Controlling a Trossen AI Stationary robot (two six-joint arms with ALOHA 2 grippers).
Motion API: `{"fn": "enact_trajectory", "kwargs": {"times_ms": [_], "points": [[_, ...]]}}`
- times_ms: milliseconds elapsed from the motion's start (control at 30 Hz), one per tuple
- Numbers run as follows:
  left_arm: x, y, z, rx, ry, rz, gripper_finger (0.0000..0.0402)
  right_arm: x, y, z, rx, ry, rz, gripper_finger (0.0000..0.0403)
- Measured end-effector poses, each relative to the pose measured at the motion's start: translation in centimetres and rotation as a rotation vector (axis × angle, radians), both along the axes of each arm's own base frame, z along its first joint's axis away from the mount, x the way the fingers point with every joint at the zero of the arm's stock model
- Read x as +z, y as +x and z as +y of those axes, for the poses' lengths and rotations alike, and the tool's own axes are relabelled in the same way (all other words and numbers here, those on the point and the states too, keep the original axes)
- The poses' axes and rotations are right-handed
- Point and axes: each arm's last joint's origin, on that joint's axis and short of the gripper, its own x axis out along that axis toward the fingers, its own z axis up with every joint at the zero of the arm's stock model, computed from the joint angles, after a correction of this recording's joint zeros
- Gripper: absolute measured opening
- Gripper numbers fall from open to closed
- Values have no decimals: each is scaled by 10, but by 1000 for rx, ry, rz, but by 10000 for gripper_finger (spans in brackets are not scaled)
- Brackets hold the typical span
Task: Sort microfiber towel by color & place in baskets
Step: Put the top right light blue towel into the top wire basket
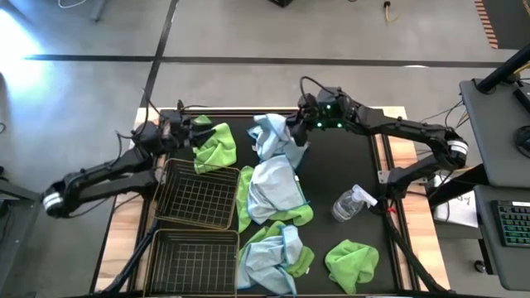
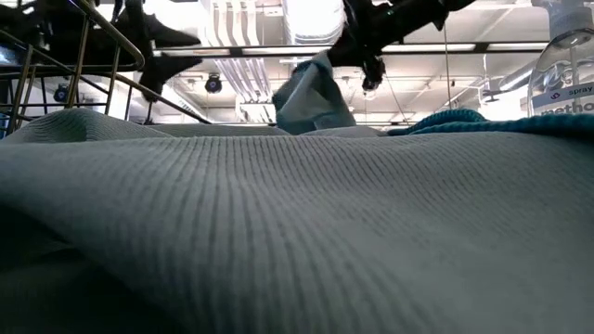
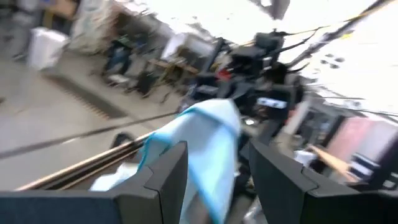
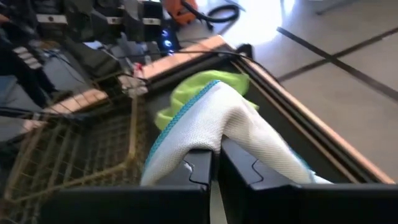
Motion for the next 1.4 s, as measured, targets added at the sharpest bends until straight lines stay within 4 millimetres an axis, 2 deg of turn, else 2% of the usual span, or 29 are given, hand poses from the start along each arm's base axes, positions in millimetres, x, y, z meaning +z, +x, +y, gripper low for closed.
{"fn": "enact_trajectory", "kwargs": {"times_ms": [233,433,900,1167,1400], "points": [[11,37,-7,-123,73,27,155,-2,22,24,91,-4,-69,9],[25,70,-6,-167,154,76,155,3,29,39,137,-17,-100,9],[16,118,12,-182,110,175,155,18,28,47,157,-35,-151,9],[34,147,16,-253,161,145,155,18,30,57,192,-33,-155,9],[34,165,17,-294,161,166,148,17,30,59,201,-27,-139,9]]}}
